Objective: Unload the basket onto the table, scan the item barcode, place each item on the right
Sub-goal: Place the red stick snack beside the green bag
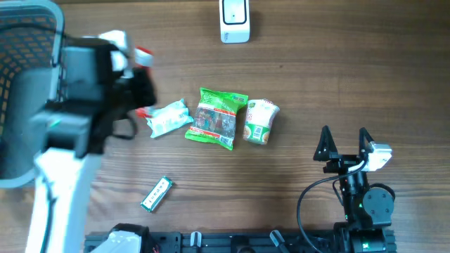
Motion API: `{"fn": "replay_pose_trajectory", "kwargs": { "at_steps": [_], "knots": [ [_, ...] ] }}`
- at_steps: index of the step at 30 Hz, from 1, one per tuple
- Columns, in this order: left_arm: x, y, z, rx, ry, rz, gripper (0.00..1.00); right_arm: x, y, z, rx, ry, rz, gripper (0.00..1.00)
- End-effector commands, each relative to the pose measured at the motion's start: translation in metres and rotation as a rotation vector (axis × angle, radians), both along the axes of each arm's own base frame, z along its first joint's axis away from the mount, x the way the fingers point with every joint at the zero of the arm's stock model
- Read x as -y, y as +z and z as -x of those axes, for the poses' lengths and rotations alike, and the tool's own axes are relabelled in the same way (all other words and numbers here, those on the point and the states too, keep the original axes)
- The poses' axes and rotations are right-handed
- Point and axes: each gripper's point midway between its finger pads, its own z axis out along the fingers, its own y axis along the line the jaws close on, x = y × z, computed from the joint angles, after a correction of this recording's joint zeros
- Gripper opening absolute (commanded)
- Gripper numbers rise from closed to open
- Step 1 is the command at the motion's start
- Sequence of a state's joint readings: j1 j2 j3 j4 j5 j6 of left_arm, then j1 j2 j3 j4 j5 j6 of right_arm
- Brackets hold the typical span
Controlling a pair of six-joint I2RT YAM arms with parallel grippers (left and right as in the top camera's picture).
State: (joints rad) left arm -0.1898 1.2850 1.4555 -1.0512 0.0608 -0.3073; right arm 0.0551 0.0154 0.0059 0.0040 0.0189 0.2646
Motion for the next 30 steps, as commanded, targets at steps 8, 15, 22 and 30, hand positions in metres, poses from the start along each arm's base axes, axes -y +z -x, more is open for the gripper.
{"fn": "replay_pose_trajectory", "kwargs": {
  "at_steps": [8, 15, 22, 30],
  "knots": [
    [0.069, -0.179, 0.03, -0.436, 0.03, -0.022, 0.04, 0.001, 0.003, 0.001, 0.014, -0.002, -0.005, 1.0],
    [0.087, -0.207, 0.038, -0.486, 0.019, -0.037, 0.48, 0.001, 0.003, 0.001, 0.014, -0.002, -0.005, 1.0],
    [0.076, -0.19, 0.045, -0.503, 0.035, -0.023, 0.88, 0.001, 0.003, 0.001, 0.014, -0.002, -0.005, 1.0],
    [0.02, -0.162, 0.101, -0.592, 0.047, -0.211, 0.86, 0.001, 0.003, 0.001, 0.014, -0.002, -0.005, 1.0]
  ]
}}
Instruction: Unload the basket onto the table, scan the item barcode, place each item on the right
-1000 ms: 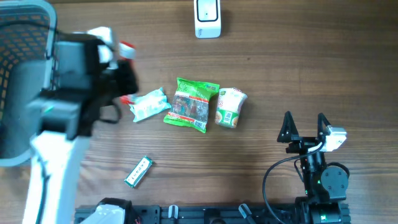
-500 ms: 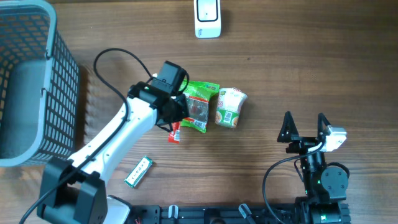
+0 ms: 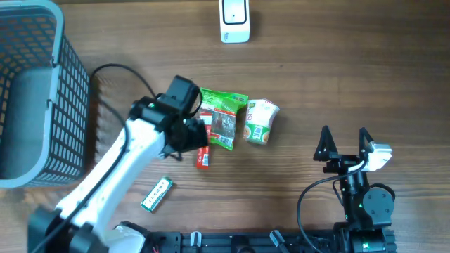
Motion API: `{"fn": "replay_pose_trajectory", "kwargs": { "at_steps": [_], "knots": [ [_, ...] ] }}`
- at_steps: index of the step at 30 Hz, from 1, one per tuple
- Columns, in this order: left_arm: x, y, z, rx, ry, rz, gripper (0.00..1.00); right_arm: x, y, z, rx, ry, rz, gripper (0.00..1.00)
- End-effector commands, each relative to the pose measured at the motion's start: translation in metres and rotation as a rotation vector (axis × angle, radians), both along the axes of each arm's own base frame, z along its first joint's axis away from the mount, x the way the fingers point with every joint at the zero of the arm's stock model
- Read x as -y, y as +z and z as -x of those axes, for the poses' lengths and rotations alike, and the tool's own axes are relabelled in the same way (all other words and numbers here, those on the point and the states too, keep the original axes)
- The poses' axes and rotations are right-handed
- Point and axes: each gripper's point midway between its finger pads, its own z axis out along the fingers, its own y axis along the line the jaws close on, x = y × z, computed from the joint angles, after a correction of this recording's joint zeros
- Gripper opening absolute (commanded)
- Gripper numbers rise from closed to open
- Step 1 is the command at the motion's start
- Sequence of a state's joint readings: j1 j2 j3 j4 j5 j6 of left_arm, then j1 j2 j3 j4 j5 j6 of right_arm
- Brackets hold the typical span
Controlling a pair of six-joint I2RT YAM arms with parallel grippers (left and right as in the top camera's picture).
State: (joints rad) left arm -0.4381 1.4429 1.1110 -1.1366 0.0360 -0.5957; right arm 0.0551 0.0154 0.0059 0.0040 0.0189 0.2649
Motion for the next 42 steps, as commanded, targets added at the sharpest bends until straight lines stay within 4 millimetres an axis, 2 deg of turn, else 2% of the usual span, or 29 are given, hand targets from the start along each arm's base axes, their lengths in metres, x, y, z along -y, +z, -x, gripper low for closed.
{"fn": "replay_pose_trajectory", "kwargs": {
  "at_steps": [1, 4, 8, 14, 17, 24, 27, 30, 42],
  "knots": [
    [-0.029, 0.006, 0.017, -0.024, -0.025, -0.13, 0.87, 0.001, 0.003, 0.001, 0.014, -0.002, -0.005, 1.0],
    [-0.029, -0.009, 0.032, -0.083, -0.002, -0.119, 0.88, 0.001, 0.003, 0.001, 0.014, -0.002, -0.005, 1.0],
    [-0.039, -0.041, 0.05, -0.136, 0.031, -0.142, 0.98, 0.001, 0.003, 0.001, 0.014, -0.002, -0.005, 1.0],
    [-0.052, -0.071, 0.059, -0.154, 0.104, -0.146, 1.0, 0.001, 0.003, 0.001, 0.014, -0.002, -0.005, 1.0],
    [-0.058, -0.081, 0.059, -0.139, 0.016, -0.157, 0.98, 0.001, 0.003, 0.001, 0.014, -0.002, -0.005, 1.0],
    [-0.056, -0.081, 0.06, -0.148, -0.003, -0.146, 0.91, 0.001, 0.003, 0.001, 0.014, -0.002, -0.005, 1.0],
    [-0.047, -0.085, 0.075, -0.21, 0.005, -0.079, 0.88, 0.001, 0.003, 0.001, 0.014, -0.002, -0.005, 1.0],
    [-0.052, -0.092, 0.086, -0.244, 0.098, -0.097, 0.93, 0.001, 0.003, 0.001, 0.014, -0.002, -0.005, 1.0],
    [-0.049, -0.093, 0.09, -0.266, 0.241, -0.08, 1.0, 0.001, 0.003, 0.001, 0.014, -0.002, -0.005, 1.0]
  ]
}}
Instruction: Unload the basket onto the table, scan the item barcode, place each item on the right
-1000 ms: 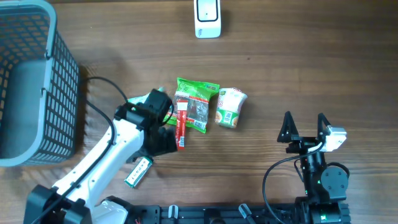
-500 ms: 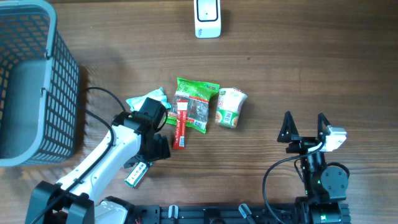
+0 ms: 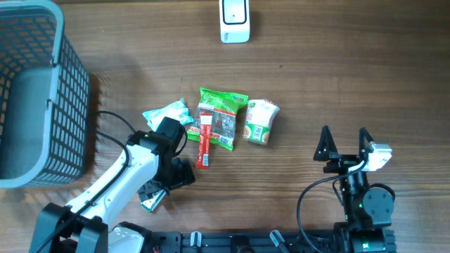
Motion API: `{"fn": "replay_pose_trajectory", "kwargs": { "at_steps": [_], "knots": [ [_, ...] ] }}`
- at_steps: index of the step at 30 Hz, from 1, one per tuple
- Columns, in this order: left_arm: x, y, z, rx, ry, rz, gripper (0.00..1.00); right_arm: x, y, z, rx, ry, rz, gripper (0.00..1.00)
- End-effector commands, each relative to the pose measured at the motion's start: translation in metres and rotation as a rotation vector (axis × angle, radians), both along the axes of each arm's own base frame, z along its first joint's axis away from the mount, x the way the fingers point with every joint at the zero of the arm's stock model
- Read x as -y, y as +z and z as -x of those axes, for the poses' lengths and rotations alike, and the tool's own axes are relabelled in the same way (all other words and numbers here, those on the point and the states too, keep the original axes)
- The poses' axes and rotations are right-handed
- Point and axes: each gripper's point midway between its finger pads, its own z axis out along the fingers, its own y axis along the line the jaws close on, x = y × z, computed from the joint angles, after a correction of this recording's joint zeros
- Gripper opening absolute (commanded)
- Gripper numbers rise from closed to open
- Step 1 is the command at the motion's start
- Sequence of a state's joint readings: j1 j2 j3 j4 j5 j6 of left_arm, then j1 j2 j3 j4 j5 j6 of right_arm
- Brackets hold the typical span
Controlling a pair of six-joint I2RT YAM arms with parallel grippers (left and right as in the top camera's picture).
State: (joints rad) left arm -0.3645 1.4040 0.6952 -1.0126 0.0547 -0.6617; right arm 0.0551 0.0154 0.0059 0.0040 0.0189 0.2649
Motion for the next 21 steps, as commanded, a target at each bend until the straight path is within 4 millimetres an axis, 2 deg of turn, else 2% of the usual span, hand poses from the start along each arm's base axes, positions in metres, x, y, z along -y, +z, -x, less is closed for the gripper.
{"fn": "replay_pose_trajectory", "kwargs": {
  "at_steps": [1, 12, 15, 18, 21],
  "knots": [
    [0.001, -0.003, 0.004, -0.017, 0.127, -0.01, 1.0, 0.001, 0.003, 0.001, 0.014, -0.002, -0.004, 1.0],
    [0.003, -0.001, 0.005, -0.019, 0.677, -0.084, 1.0, 0.001, 0.003, 0.001, 0.014, -0.002, -0.005, 1.0],
    [-0.001, 0.0, 0.003, 0.006, 0.738, -0.115, 1.0, 0.001, 0.003, 0.001, 0.014, -0.002, -0.005, 1.0],
    [-0.019, 0.0, 0.005, 0.06, 0.79, -0.221, 1.0, 0.001, 0.003, 0.001, 0.014, -0.002, -0.004, 1.0],
    [-0.019, -0.004, 0.009, 0.074, 0.823, -0.249, 1.0, 0.001, 0.003, 0.001, 0.014, -0.002, -0.005, 1.0]
  ]
}}
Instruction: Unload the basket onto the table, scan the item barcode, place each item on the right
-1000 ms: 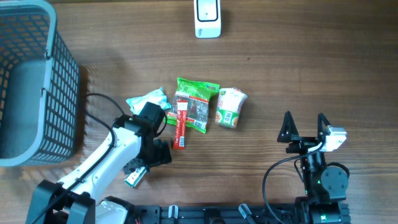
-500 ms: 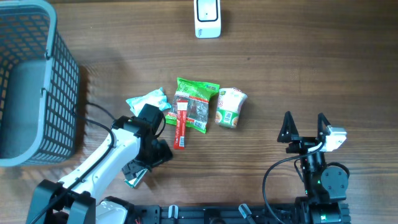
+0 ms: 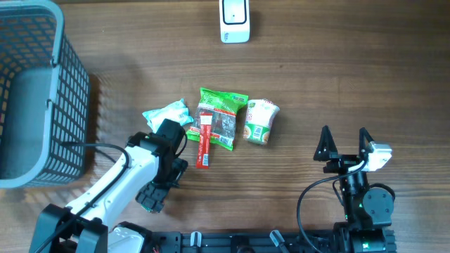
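Note:
My left arm (image 3: 133,169) reaches in from the lower left, and its gripper (image 3: 152,197) hangs low over the table near the front edge; its jaws are not readable from above. The small green pack that lay there is hidden under it. A red stick pack (image 3: 203,140) lies flat beside a green snack bag (image 3: 223,116). A white-green packet (image 3: 166,114) lies to their left and a green cup (image 3: 260,121) to their right. The white scanner (image 3: 234,20) stands at the far edge. My right gripper (image 3: 344,132) is parked open at the right, holding nothing.
A grey mesh basket (image 3: 70,98) fills the far left corner. The left arm's black cable (image 3: 84,146) loops over the table beside the basket. The right arm's base and cable (image 3: 309,197) sit at the front right.
My left gripper has shifted left and toward the front edge, and now covers the small green pack that showed beside it. The other items and the right arm have not moved.
My left arm was first raised at the left near the basket with something red at its gripper. Then it was down beside the green bag at the red stick. Later the stick lay free by the bag and the gripper was near the small green pack, which it now covers.

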Motion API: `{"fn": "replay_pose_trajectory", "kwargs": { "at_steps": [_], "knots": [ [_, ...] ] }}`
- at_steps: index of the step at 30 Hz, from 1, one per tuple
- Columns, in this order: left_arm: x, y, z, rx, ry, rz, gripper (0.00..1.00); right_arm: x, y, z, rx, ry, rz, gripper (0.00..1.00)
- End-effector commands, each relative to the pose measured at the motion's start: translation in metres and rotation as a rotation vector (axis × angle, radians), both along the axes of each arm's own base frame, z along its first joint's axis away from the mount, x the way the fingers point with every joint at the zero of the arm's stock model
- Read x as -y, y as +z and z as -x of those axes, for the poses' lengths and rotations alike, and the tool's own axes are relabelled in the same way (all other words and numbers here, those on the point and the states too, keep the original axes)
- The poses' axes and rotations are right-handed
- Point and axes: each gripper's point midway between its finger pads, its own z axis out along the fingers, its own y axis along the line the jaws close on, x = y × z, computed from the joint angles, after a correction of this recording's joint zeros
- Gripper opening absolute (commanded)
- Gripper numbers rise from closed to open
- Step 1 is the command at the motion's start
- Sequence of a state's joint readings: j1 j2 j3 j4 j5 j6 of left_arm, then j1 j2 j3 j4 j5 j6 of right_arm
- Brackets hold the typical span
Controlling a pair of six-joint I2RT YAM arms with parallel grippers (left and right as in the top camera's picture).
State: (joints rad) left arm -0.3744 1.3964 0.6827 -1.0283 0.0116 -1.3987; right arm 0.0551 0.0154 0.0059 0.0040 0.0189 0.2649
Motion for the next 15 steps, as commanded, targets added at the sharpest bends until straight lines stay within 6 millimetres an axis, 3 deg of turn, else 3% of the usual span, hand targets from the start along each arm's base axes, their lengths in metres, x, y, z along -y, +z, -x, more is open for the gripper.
{"fn": "replay_pose_trajectory", "kwargs": {
  "at_steps": [1, 9, 15],
  "knots": [
    [-0.009, -0.004, 0.005, 0.036, 0.119, -0.102, 1.0, 0.001, 0.003, 0.001, 0.014, -0.002, -0.004, 1.0],
    [-0.011, -0.012, 0.005, 0.088, 0.243, -0.151, 1.0, 0.001, 0.003, 0.001, 0.014, -0.002, -0.005, 0.99],
    [-0.016, -0.019, -0.01, 0.164, 0.258, -0.158, 1.0, 0.001, 0.003, 0.001, 0.014, -0.002, -0.005, 1.0]
  ]
}}
